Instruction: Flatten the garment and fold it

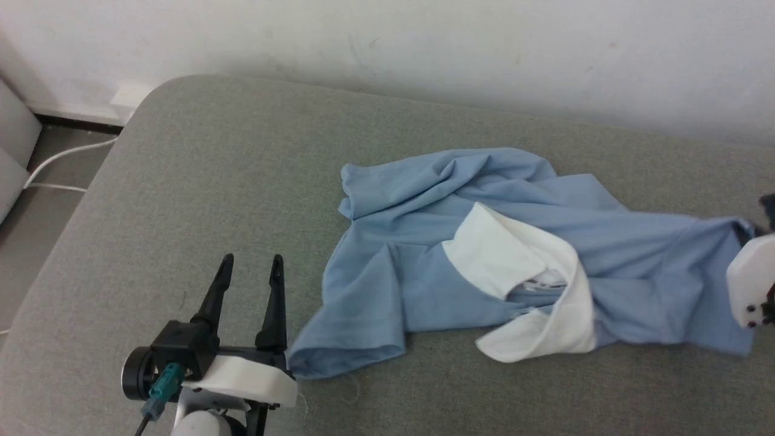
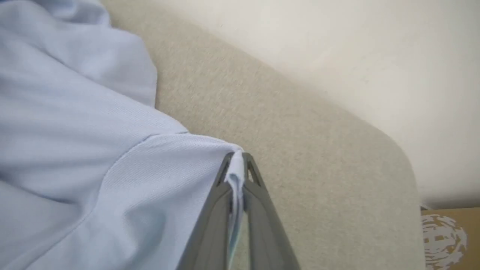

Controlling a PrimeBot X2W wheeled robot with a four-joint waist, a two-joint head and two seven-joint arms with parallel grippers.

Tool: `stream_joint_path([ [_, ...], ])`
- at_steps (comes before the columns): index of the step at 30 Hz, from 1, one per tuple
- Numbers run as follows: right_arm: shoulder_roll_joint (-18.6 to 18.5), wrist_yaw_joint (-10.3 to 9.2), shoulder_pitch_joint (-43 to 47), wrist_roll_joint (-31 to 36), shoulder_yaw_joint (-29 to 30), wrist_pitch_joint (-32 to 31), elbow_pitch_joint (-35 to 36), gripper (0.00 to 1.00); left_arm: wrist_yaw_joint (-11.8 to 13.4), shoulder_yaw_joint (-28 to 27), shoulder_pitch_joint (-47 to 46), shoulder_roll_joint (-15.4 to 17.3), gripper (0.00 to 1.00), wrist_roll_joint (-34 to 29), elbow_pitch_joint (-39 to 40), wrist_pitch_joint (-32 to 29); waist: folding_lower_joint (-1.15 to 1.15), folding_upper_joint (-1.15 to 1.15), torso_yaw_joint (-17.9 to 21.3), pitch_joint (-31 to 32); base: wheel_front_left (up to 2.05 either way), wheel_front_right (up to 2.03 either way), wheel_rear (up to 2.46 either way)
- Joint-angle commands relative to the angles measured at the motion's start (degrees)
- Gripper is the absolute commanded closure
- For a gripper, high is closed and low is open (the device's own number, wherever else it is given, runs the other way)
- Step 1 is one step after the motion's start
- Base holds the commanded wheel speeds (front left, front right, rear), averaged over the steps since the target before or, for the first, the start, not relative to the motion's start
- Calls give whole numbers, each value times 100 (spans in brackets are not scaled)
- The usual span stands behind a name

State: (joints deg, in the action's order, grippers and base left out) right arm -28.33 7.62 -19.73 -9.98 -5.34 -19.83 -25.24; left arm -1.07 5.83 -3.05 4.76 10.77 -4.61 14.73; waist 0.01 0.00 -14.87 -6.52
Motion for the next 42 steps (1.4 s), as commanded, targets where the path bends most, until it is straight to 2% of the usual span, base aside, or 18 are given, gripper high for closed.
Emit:
stream_joint_path([
  [1,-76,-13,-209,106,130,203,30,100,-50,-50,74,-33,0,-38,-31,27,-1,0,178,169,0,0,0],
  [5,-156,-13,-381,350,395,831,323,100,-81,-141,139,-74,0,-62,-49,27,-1,0,374,323,0,0,0],
  [8,-112,-13,-165,369,538,1167,726,100,-96,-208,206,-100,0,-70,-44,27,-1,0,533,420,0,0,0],
  [11,-25,-13,385,309,705,1305,1175,100,-110,-276,281,-121,0,-68,-30,27,-1,0,688,495,0,0,0],
  [16,344,-13,1731,161,784,1316,1858,100,-142,-321,327,-148,0,-83,-26,27,-1,0,894,521,0,0,0],
  [21,475,-13,2833,77,216,1221,1985,100,-185,-343,328,-164,0,-90,-44,27,-1,0,1023,512,0,0,0],
  [27,356,-13,3066,-70,-262,1202,1433,100,-261,-299,296,-174,0,-103,-180,27,-1,0,1085,535,0,0,0],
  [28,358,-13,3027,-89,-276,1228,1370,0,-272,-288,292,-175,0,-101,-209,27,-1,0,1083,538,0,0,0],
  [32,532,-13,2772,-475,-117,1418,1378,0,-334,-193,294,-178,0,-98,-419,27,-1,0,1071,537,0,0,0],
  [36,760,-13,2467,-964,347,1631,1776,0,-463,103,241,-169,0,-77,-716,-123,-1,0,1051,475,0,0,0],
  [39,960,-13,2271,-929,882,1824,2141,0,-564,501,173,-87,0,-21,-849,-770,-1,0,1050,395,0,0,0],
  [42,1331,-13,2167,-693,1397,1920,2411,0,-617,989,66,78,0,19,-805,-1532,-1,0,1061,295,0,0,0],
])
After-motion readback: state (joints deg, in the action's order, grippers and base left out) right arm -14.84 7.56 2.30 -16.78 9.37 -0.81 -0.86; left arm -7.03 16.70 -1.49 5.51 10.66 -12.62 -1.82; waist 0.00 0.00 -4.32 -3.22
